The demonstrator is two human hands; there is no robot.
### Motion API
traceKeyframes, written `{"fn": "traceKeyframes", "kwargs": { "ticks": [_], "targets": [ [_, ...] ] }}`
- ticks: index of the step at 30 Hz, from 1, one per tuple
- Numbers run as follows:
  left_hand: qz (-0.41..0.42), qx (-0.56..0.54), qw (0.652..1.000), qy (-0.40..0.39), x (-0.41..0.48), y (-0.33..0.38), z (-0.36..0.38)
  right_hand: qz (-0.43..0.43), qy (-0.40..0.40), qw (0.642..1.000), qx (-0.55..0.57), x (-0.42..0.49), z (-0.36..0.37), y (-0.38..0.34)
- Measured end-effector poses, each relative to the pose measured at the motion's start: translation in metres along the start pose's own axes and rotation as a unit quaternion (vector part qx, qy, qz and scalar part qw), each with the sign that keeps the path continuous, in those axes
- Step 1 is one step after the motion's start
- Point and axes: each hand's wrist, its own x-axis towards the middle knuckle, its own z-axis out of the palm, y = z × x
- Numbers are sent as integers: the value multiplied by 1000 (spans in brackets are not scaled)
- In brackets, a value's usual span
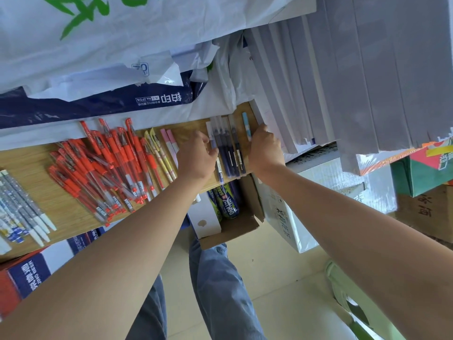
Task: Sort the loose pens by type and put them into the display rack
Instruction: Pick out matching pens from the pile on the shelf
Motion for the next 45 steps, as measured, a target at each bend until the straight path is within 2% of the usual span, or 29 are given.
{"fn": "traceKeyframes", "kwargs": {
  "ticks": [5,9,13,15,18,20,23,26,28,32,35,37,40,45],
  "targets": [
    [-20,-43,999,-12,0,-6,-1,-41,1,999,-5,2,1,3],
    [-35,-123,990,-58,1,0,4,-67,43,992,100,-2,-9,3],
    [-2,-97,993,-74,-5,-3,-2,-118,51,972,198,-7,-12,-2],
    [16,-71,996,-55,-9,-8,-12,-118,-4,954,276,-9,-11,-8],
    [56,5,998,-1,-17,-17,-30,-130,-143,912,363,-13,-2,-20],
    [74,32,996,29,-22,-23,-41,-126,-185,919,325,-16,6,-26],
    [56,46,997,37,-29,-34,-50,-122,-127,951,253,-19,11,-26],
    [42,34,998,26,-33,-40,-55,-113,-73,958,251,-19,7,-23],
    [41,6,999,14,-36,-41,-56,-97,-66,958,262,-18,6,-21],
    [31,-76,996,-41,-44,-42,-65,-83,-116,926,349,-28,1,-37],
    [20,-101,984,-148,-54,-46,-80,-97,-145,887,427,-45,-4,-67],
    [18,-162,969,-186,-65,-48,-94,-109,-161,873,447,-54,-3,-87],
    [19,-203,967,-153,-84,-58,-121,-126,-186,858,462,-69,1,-118],
    [1,-216,967,-132,-121,-98,-162,-173,-237,866,404,-96,17,-162]
  ]
}}
